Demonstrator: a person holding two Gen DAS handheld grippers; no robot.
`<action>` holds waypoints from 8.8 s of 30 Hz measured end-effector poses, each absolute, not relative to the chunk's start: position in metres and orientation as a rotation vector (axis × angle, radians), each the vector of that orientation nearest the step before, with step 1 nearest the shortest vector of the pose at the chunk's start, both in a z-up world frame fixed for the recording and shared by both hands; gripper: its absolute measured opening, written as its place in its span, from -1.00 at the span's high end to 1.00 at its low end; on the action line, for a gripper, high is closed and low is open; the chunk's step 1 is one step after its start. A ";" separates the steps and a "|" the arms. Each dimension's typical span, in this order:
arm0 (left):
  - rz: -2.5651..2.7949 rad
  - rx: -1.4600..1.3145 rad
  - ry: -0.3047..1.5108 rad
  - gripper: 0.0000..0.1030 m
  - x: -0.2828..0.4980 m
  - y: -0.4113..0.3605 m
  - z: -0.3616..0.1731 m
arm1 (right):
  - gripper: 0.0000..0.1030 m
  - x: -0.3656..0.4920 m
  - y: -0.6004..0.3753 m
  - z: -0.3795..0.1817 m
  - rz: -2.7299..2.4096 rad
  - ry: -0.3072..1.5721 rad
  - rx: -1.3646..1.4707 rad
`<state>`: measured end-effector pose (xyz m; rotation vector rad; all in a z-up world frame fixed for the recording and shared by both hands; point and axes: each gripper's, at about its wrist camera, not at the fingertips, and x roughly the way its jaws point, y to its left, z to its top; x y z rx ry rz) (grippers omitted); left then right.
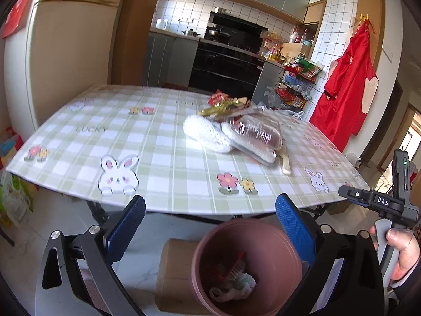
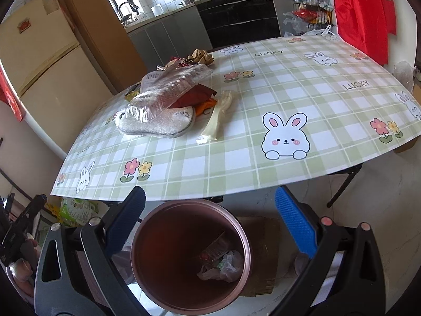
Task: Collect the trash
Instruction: 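Move both tools back toward the trash pile on the table, then grasp the cling-wrapped clear tray with the right tool and lift it, then grasp the gold foil bag with the left tool while the right tool holds the tray, then carry the gold foil bag into the pink bucket and open the left tool while the right holds the tray, then lower the cling-wrapped clear tray into the pink bucket and open the right tool, then move both tools back toward the trash on the table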
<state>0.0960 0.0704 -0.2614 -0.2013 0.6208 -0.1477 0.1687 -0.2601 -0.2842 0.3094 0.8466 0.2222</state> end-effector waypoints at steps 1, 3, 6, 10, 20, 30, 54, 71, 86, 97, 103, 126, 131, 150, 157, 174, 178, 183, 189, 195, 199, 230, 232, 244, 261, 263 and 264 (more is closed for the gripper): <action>-0.144 -0.197 0.612 -0.88 0.102 0.074 -0.257 | -0.89 0.172 -0.260 -0.283 0.226 0.847 0.306; -0.131 -0.194 0.596 -0.87 0.113 0.081 -0.250 | -0.89 0.181 -0.262 -0.281 0.232 0.846 0.299; -0.132 -0.214 0.583 -0.81 0.129 0.087 -0.241 | -0.89 0.197 -0.267 -0.277 0.233 0.849 0.312; -0.132 -0.195 0.571 -0.76 0.145 0.084 -0.236 | -0.89 0.219 -0.268 -0.272 0.225 0.851 0.290; -0.155 -0.212 0.602 -0.56 0.171 0.083 -0.254 | -0.89 0.293 -0.235 -0.266 0.346 0.837 0.251; -0.160 -0.199 0.628 -0.46 0.183 0.087 -0.270 | -0.65 0.348 -0.183 -0.283 0.501 0.893 0.312; -0.149 -0.242 0.694 -0.46 0.179 0.086 -0.290 | 0.50 0.316 -0.234 -0.269 0.428 0.818 0.594; -0.209 -0.219 0.694 -0.46 0.171 0.058 -0.282 | 0.68 0.305 -0.256 -0.228 0.568 0.621 0.753; -0.272 -0.246 0.742 -0.27 0.187 0.044 -0.289 | 0.68 0.288 -0.275 -0.213 0.426 0.566 0.542; -0.333 -0.303 0.746 -0.07 0.238 0.023 -0.278 | 0.68 0.278 -0.291 -0.234 0.396 0.586 0.536; -0.284 -0.123 0.730 -0.06 0.285 0.015 -0.264 | 0.68 0.281 -0.304 -0.237 0.389 0.587 0.565; -0.384 0.283 0.863 0.18 0.378 0.006 -0.294 | 0.68 0.295 -0.312 -0.252 0.394 0.611 0.618; -0.387 0.258 0.855 0.72 0.382 0.000 -0.294 | 0.68 0.295 -0.312 -0.254 0.392 0.624 0.631; -0.371 0.106 0.587 0.82 0.303 0.027 -0.196 | 0.68 0.270 -0.301 -0.220 0.422 0.560 0.610; -0.402 0.086 0.518 0.82 0.250 0.031 -0.161 | 0.68 0.245 -0.290 -0.195 0.453 0.537 0.587; -0.486 -0.062 0.549 0.82 0.097 0.017 -0.162 | 0.68 0.151 -0.267 -0.147 0.487 0.458 0.569; -0.497 -0.104 0.610 0.82 0.069 0.012 -0.184 | 0.68 0.131 -0.262 -0.142 0.498 0.445 0.562; -0.512 -0.115 0.710 0.82 0.055 -0.007 -0.219 | 0.68 0.118 -0.260 -0.137 0.503 0.447 0.546; -0.517 -0.148 0.772 0.82 0.061 -0.006 -0.239 | 0.68 0.112 -0.264 -0.138 0.490 0.445 0.538; -0.518 -0.166 0.858 0.81 0.075 -0.008 -0.264 | 0.68 0.121 -0.265 -0.149 0.494 0.469 0.562; -0.507 -0.163 0.872 0.74 0.083 -0.008 -0.273 | 0.68 0.127 -0.266 -0.155 0.497 0.483 0.564; -0.161 -0.154 0.453 -0.89 0.045 0.062 -0.145 | 0.67 0.107 -0.216 -0.191 0.541 0.675 0.478; -0.155 -0.168 0.451 -0.89 0.043 0.067 -0.145 | 0.62 0.108 -0.210 -0.191 0.548 0.686 0.467; -0.145 -0.210 0.451 -0.89 0.040 0.074 -0.151 | -0.32 0.105 -0.195 -0.180 0.564 0.648 0.405; -0.144 -0.198 0.470 -0.89 0.041 0.068 -0.157 | -0.89 0.104 -0.222 -0.174 0.407 0.598 0.401; -0.147 -0.197 0.477 -0.89 0.042 0.068 -0.159 | -0.89 0.102 -0.224 -0.176 0.375 0.600 0.387; -0.146 -0.196 0.480 -0.89 0.042 0.067 -0.159 | -0.89 0.102 -0.226 -0.176 0.359 0.600 0.384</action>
